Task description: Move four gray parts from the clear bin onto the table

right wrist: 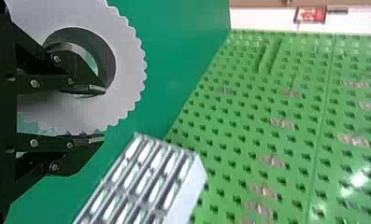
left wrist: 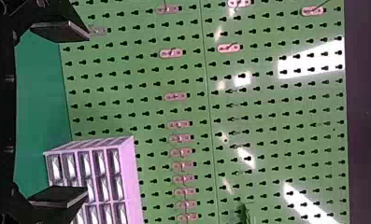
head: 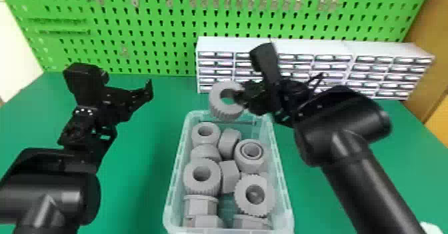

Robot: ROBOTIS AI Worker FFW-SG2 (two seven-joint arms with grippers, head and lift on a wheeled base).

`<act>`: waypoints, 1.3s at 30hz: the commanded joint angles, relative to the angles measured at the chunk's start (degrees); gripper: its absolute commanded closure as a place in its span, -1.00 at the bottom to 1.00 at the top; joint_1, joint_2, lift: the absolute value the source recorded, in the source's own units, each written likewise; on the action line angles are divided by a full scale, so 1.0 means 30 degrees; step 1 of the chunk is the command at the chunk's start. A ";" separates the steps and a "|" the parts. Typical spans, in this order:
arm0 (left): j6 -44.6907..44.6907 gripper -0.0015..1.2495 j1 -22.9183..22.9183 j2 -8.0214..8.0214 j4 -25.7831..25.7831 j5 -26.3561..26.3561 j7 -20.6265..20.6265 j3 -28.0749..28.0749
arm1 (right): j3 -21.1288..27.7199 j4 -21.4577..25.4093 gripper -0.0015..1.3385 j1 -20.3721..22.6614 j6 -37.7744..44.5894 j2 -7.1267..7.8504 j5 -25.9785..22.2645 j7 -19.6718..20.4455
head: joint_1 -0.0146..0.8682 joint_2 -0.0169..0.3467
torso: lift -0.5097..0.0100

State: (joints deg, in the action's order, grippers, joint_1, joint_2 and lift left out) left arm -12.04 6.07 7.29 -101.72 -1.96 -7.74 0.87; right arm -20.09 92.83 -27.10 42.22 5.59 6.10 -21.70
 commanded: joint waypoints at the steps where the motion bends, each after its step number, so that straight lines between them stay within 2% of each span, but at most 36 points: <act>1: 0.0000 -0.80 -0.0001 0.0000 -0.0020 -0.0080 0.0000 0.0032 | 0.1805 0.2073 0.59 0.0919 0.1221 0.0100 0.1130 -0.0001 | 0.57 -0.72 | 0.77; 7: 0.0000 -0.80 -0.0001 0.0000 -0.0020 -0.0168 -0.0029 0.0032 | 0.4061 0.4153 0.59 0.2149 0.2451 0.0129 0.2214 -0.0001 | 0.57 -0.72 | 0.77; 15: 0.0000 -0.80 0.0057 0.0000 -0.0049 -0.0344 -0.0087 0.0179 | 0.7050 0.5325 0.59 0.4346 0.3711 0.0012 0.2361 -0.0001 | 0.57 -0.72 | 0.77; 21: 0.0000 -0.80 0.0087 0.0000 -0.0049 -0.0402 -0.0117 0.0208 | 0.8602 0.5501 0.59 0.5752 0.3916 -0.0164 0.2390 -0.0031 | 0.57 -0.72 | 0.77; 28: 0.0000 -0.80 0.0204 0.0000 -0.0049 -0.0431 -0.0117 -0.0027 | 0.8807 0.5354 0.59 0.6778 0.4502 -0.0076 0.2800 -0.0031 | 0.57 -0.72 | 0.77; 39: 0.0000 -0.80 0.0204 -0.0029 -0.0049 -0.0549 -0.0263 -0.0173 | 0.9042 0.3685 0.59 0.7833 0.4297 -0.0281 0.2859 -0.0031 | 0.57 -0.72 | 0.77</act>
State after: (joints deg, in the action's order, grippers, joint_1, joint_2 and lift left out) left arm -12.04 6.68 7.25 -101.87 -3.58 -8.50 0.51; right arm 6.83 106.01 -4.54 55.69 4.81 14.68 -21.79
